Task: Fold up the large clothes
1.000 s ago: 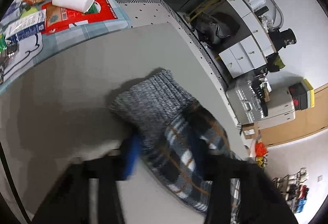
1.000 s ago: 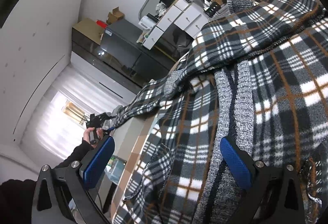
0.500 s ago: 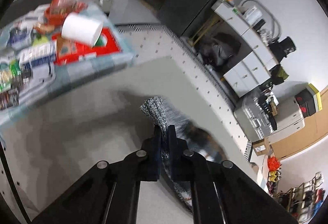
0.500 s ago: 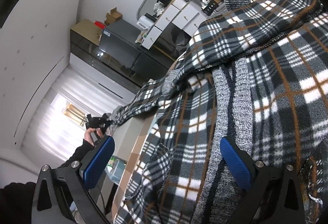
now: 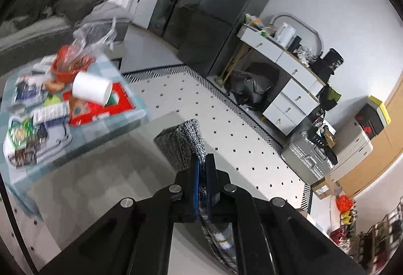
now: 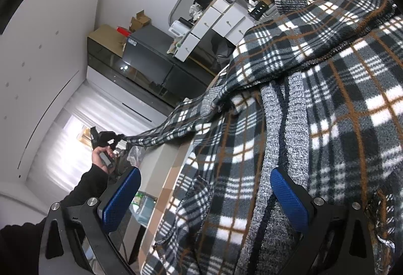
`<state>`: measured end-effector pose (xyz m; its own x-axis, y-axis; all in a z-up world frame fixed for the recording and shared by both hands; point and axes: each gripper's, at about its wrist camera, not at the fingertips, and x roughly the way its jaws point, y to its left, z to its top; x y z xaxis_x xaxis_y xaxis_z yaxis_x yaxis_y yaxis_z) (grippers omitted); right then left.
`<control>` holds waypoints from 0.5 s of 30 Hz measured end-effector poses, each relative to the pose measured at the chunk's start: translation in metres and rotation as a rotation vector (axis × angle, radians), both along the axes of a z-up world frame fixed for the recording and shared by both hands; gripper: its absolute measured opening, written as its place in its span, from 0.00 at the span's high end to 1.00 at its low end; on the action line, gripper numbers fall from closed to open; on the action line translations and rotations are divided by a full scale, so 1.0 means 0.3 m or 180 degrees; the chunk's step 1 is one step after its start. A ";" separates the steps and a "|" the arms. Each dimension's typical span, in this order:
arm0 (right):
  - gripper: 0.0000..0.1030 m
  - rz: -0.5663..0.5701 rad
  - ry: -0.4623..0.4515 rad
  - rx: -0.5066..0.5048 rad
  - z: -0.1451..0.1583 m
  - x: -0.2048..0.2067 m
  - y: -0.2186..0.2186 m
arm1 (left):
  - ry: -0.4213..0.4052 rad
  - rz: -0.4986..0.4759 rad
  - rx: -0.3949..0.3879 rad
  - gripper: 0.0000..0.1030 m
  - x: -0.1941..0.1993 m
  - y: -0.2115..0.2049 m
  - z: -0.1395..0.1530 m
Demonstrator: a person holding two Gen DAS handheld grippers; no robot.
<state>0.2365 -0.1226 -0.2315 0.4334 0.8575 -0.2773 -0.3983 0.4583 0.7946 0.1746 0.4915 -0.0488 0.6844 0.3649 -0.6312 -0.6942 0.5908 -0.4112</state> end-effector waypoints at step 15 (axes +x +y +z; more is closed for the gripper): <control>0.00 0.0020 -0.0009 -0.0044 0.005 -0.008 0.018 | -0.0248 0.0035 -0.1103 0.99 -0.089 0.162 -0.335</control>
